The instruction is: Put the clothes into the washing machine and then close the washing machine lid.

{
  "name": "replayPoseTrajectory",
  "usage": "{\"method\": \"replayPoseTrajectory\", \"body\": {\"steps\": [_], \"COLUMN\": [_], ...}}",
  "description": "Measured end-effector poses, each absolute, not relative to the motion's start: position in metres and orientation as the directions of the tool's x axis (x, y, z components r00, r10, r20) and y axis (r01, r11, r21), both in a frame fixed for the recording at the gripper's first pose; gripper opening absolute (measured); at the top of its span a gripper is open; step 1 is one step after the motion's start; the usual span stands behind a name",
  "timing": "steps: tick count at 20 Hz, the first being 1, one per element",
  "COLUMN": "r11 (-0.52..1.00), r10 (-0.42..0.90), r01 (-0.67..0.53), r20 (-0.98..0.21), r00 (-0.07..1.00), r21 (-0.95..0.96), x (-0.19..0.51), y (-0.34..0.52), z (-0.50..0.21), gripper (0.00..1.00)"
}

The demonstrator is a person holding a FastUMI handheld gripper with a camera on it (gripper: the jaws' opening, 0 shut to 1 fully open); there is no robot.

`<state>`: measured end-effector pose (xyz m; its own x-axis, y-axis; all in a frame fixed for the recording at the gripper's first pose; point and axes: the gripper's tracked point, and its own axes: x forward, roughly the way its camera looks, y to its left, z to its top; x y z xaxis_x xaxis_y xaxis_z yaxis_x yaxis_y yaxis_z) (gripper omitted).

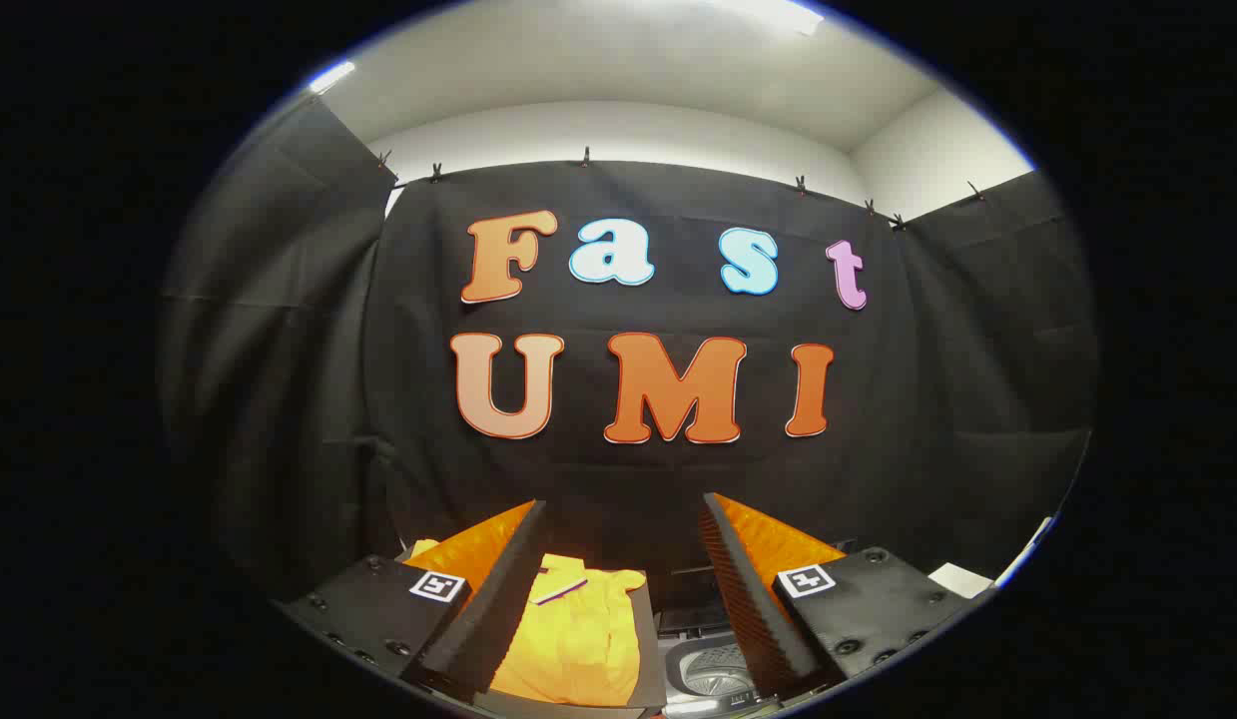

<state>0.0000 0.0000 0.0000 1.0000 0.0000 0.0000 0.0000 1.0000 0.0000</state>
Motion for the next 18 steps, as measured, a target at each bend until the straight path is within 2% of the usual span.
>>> {"method": "replayPoseTrajectory", "body": {"steps": [18], "r11": [1.000], "r10": [-0.011], "r01": [0.011], "r20": [-0.002], "r00": [1.000], "r21": [0.019], "x": [0.0050], "y": [-0.0045], "z": [-0.0007], "gripper": [0.98]}}
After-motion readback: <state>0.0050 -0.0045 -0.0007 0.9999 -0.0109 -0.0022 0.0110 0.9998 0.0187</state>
